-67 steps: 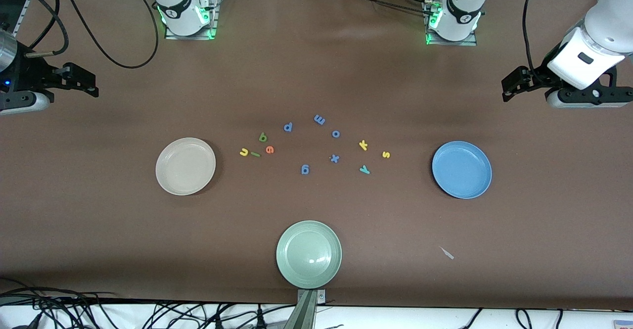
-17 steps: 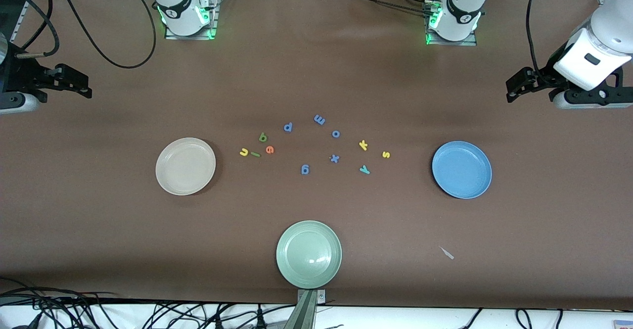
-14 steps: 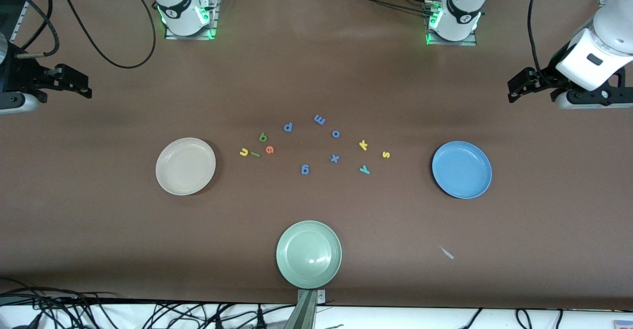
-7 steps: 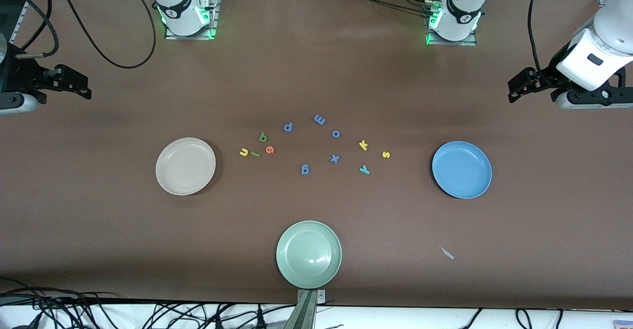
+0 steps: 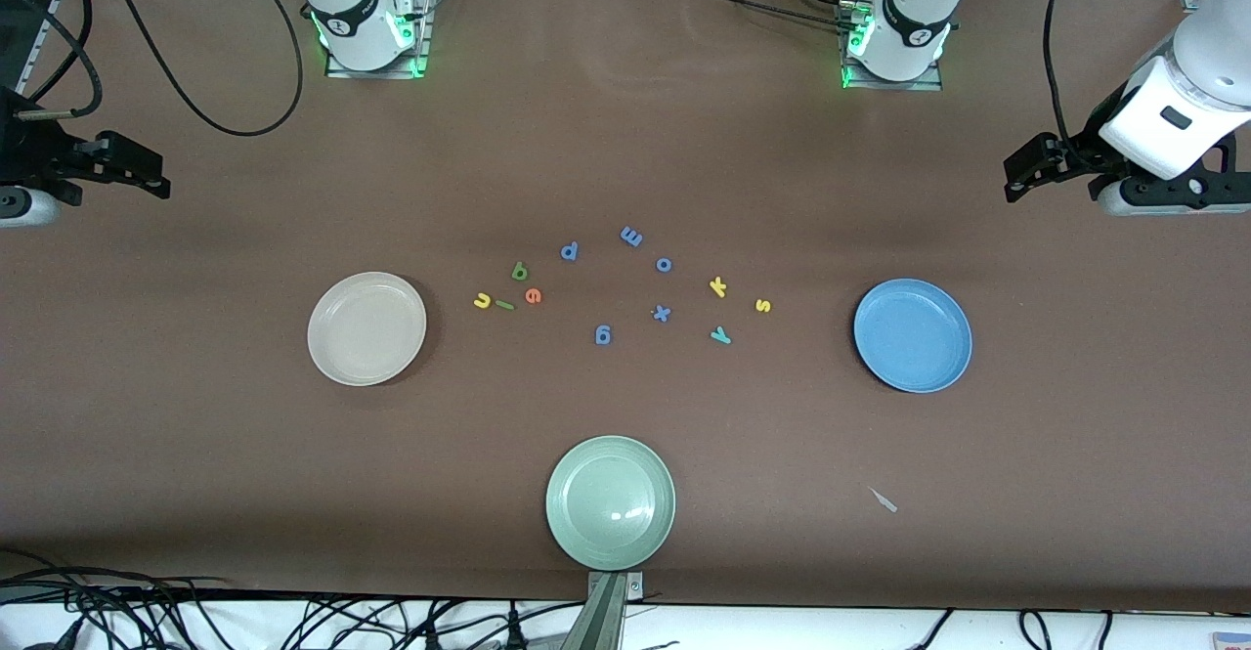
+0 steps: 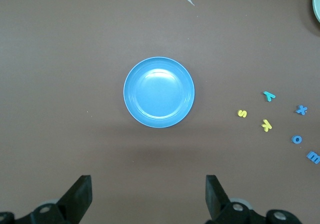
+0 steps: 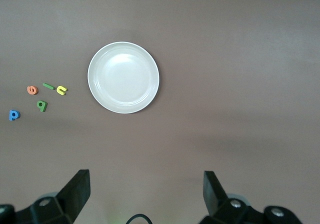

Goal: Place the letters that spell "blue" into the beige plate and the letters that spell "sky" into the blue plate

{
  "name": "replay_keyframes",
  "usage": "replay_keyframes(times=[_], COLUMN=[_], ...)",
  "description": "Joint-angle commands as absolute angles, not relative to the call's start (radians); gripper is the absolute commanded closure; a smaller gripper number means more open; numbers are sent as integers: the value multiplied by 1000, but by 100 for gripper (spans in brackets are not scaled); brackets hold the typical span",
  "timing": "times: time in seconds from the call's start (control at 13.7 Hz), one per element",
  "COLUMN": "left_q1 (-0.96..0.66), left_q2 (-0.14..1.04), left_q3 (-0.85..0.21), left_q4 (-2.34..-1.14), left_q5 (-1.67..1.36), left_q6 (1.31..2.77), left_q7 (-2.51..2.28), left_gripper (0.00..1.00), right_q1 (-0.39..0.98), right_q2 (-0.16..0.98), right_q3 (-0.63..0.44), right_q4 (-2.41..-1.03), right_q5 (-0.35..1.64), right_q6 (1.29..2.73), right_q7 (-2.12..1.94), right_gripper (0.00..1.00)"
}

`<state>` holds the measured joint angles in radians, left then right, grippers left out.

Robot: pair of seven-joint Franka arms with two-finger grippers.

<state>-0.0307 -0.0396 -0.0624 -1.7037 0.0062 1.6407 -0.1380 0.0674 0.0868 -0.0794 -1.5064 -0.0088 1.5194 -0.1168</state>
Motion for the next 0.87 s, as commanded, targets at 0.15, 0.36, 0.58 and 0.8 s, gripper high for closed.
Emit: replay_keyframes(times=[0.15,0.36,0.58,0.8], left_q1=[-29,-29,-31,-61], left_q2=[-49,-48,-23,55], left_q3=[-64,-64,-64,-83], left_q4=[-1701,-1701,-1700,-1697], left_q5=[32,25,18,21], left_q6=[1620,1620,1620,1620], left_q7=[-123,-133,-130,-136], left_gripper=[0,0,0,0], right_q1=[61,61,61,61], right_q2=[83,83,83,83], right_q3=[-89,-89,-91,-91], right_q4=[-1511,-1511,-1511,-1511], right_q5=[-9,-11,-9,-9], right_q6=[1525,1522,1523,1520], right_q7=[-120,-118,-118,-118], right_gripper=[0,0,0,0])
